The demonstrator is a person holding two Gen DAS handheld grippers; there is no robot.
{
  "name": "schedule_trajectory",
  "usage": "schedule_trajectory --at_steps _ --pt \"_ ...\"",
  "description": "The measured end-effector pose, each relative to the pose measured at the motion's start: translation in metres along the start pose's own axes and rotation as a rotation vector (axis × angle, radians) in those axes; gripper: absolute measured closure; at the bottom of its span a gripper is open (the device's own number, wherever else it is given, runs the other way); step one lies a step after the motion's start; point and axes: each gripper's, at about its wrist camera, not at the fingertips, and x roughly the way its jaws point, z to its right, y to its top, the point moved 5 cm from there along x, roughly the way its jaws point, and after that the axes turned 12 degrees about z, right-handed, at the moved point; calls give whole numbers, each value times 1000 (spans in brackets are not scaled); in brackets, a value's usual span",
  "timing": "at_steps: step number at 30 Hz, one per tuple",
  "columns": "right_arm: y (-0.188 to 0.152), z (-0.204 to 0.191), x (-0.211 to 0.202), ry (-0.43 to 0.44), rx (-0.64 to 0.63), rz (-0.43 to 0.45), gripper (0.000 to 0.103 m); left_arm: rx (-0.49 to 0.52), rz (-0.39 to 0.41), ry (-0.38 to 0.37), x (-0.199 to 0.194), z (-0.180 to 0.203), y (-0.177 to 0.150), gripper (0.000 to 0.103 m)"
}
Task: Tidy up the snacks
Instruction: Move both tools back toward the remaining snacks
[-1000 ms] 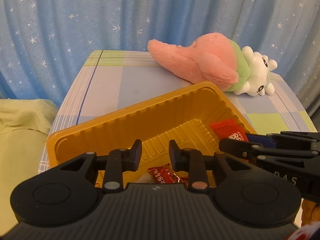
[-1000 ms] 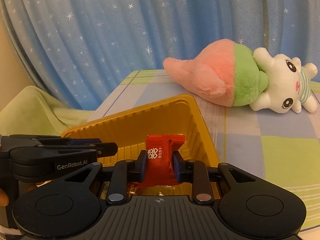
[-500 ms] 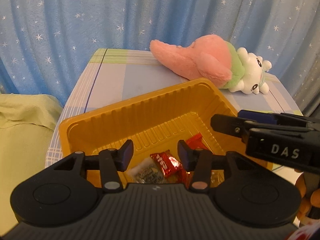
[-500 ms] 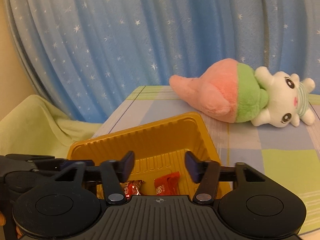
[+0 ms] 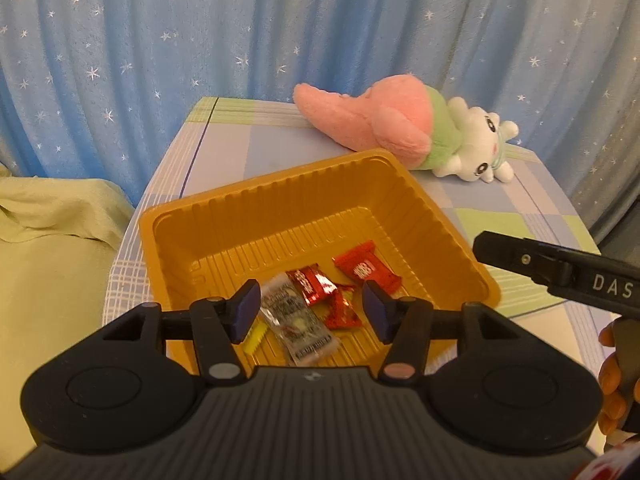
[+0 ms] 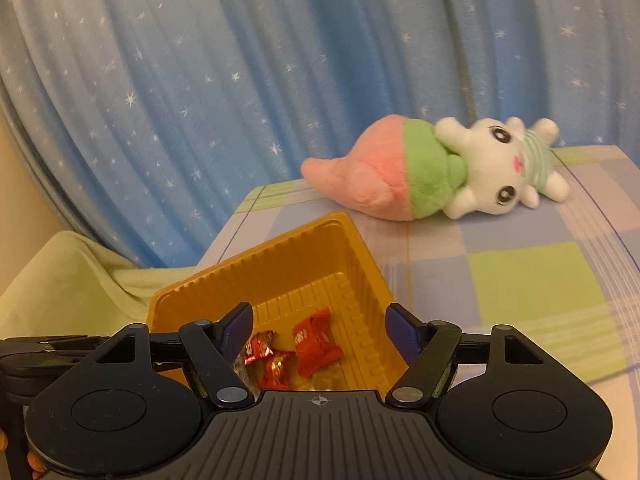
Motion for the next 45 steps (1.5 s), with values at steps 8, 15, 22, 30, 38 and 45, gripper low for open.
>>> schedule_trajectory --at_steps 8,15,22,30,38,45 --pt "-12 12 -49 -29 26 10 27 -8 13 -18 -37 16 -11 49" --pt "-30 28 -95 -67 67 -13 26 -4 5 -52 -69 35 -33 49" --pt "-51 46 -139 -115 108 -43 26 21 -34 -84 -92 58 -67 48" --pt "-74 63 -178 -153 152 -65 26 38 -81 -108 -110 78 -102 48" --pt "-97 72 -197 -169 160 -99 26 72 -115 -134 -119 100 -127 48" --pt "-116 77 -200 -178 154 -139 26 100 -150 -152 -120 114 -146 48"
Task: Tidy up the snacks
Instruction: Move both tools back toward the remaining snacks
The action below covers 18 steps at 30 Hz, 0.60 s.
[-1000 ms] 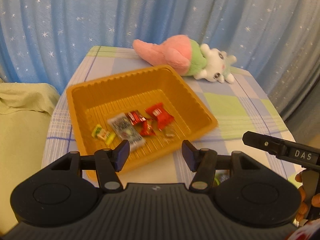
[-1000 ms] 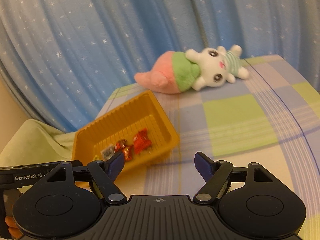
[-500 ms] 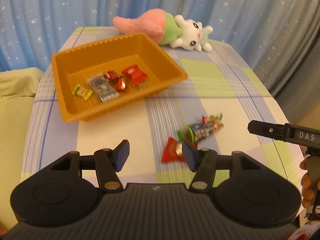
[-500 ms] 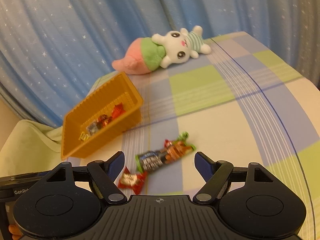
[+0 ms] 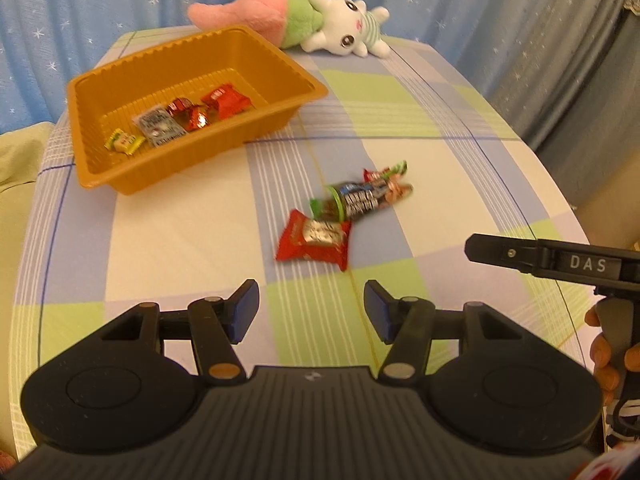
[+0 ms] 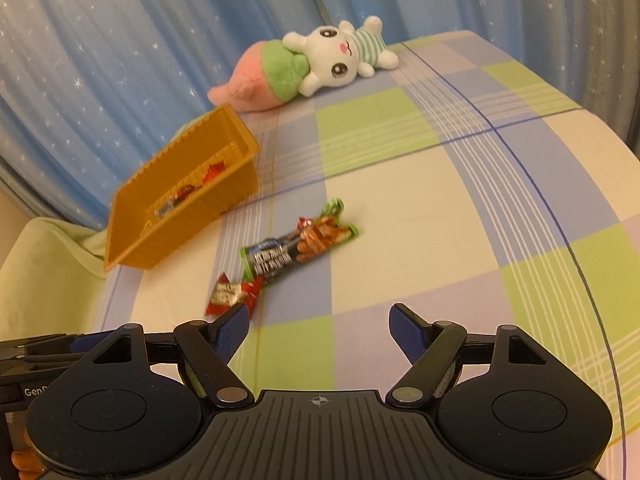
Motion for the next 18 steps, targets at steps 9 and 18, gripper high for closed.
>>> schedule_trajectory --at_steps 9,18 --pt "-8 2 7 5 -5 -33 26 28 -11 2 10 10 -5 45" --pt "-7 3 17 13 -29 -44 26 45 -8 18 27 14 -6 38"
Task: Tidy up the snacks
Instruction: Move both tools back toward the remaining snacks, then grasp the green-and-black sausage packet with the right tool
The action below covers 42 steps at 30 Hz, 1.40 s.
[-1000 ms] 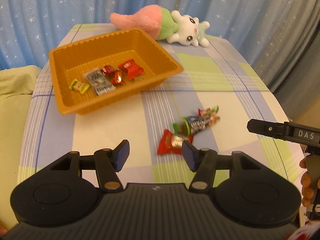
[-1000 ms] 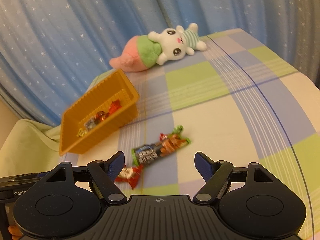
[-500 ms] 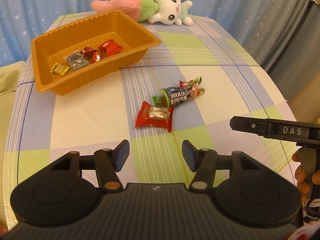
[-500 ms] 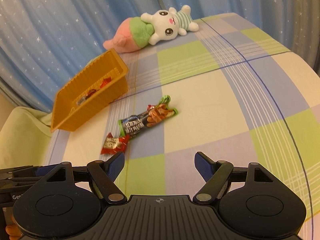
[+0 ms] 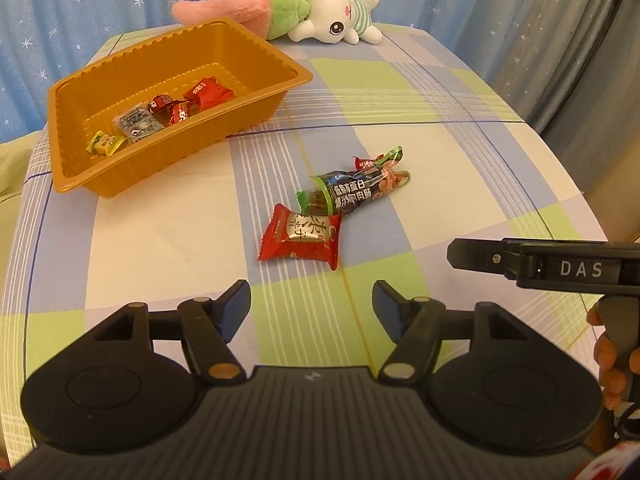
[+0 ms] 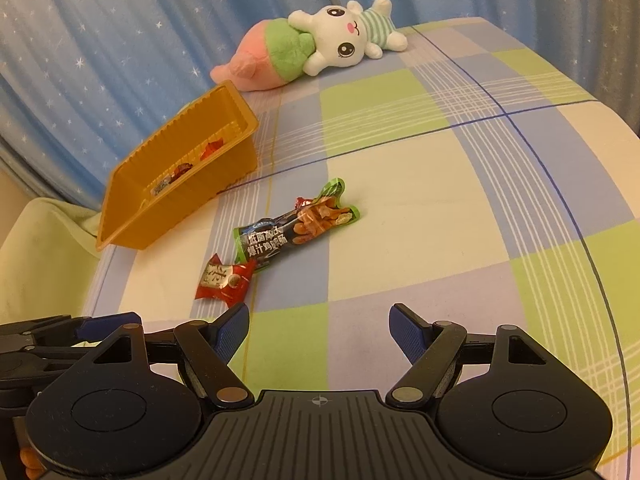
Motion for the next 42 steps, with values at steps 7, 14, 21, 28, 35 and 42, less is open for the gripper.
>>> schedule_trajectory --at_steps 7,14,21,28,35,42 --pt "10 5 14 5 -6 5 26 3 -1 19 21 0 4 34" --pt "23 8 33 11 -19 8 26 24 -5 46 47 1 9 31" --pt "41 3 55 39 -53 37 26 32 -10 73 66 -3 12 31" --pt "63 -5 85 68 -123 83 34 2 -18 91 69 -17 10 30" --pt "76 -8 124 88 -173 42 55 -21 -26 120 67 -31 9 30" --pt "61 -2 121 84 -209 -37 71 -42 -30 133 63 -43 7 30"
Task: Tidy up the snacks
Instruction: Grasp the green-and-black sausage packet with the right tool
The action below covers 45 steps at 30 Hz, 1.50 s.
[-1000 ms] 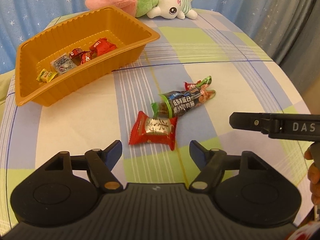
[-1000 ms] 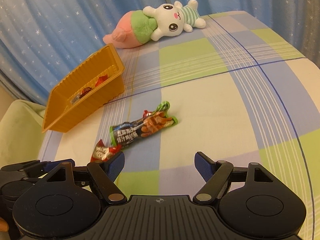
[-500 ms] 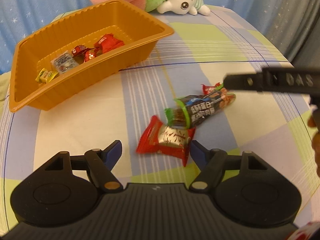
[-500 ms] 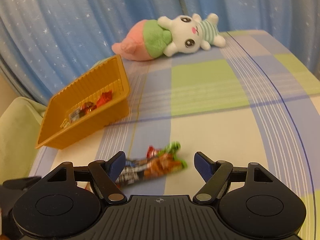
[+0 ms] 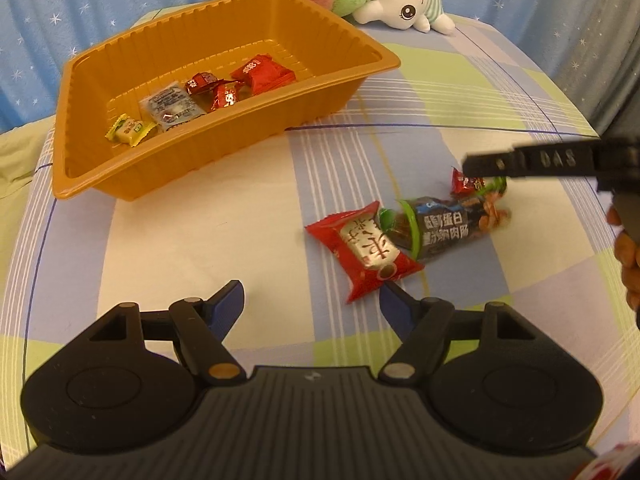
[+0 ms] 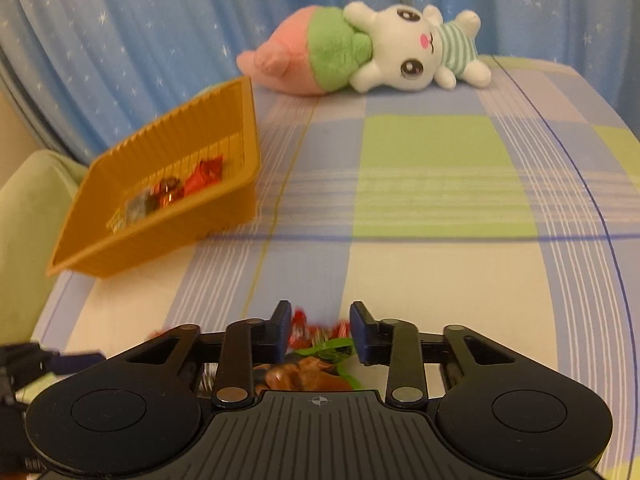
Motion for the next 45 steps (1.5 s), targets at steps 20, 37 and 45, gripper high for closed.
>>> schedule_trajectory --at_steps 20,37,45 --pt "-46 -26 -58 34 91 -36 67 20 15 -37 -14 3 -5 30" --pt "-61 -62 -21 36 -153 -64 66 -18 37 -7 -28 -6 -7 30" --pt "-65 -66 -22 42 -210 -56 73 -21 42 -13 -29 -3 -6 30"
